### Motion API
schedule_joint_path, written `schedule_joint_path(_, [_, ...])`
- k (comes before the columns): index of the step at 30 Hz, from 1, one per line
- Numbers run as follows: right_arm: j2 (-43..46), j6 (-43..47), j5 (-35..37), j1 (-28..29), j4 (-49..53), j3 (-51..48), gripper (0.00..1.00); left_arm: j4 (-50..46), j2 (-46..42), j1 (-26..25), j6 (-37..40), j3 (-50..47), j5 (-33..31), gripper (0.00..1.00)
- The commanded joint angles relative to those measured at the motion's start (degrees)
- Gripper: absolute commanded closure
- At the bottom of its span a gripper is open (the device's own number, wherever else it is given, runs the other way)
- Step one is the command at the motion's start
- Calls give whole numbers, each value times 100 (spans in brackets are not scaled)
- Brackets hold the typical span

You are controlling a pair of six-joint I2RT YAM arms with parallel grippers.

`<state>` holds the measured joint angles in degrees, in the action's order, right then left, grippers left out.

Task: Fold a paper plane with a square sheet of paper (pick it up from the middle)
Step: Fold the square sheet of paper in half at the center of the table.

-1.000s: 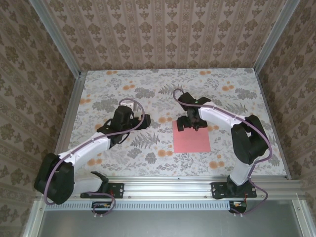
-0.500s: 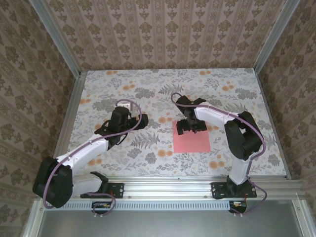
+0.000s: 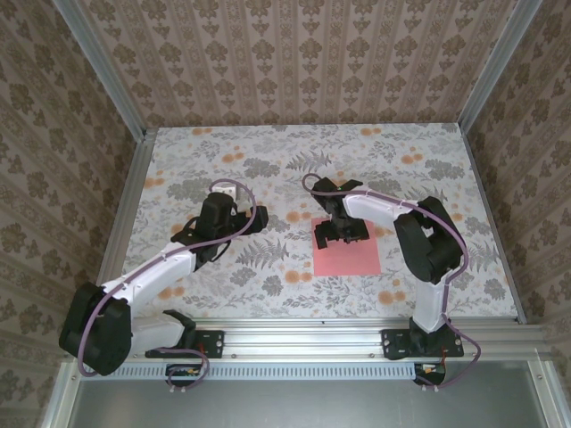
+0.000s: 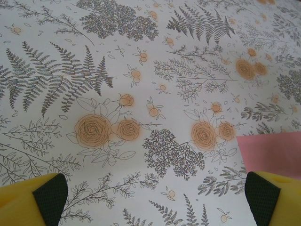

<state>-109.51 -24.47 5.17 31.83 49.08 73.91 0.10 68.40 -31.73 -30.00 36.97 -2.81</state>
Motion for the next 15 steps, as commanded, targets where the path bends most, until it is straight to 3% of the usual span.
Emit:
schedule_joint_path(1, [-193,-93,66,8,189,-42,4,64,-10,44,30,-50,69,0])
schedule_joint_path(15, [-358,-211,-150,-2,-73,-320,7,49,67,40,22,26,158,0])
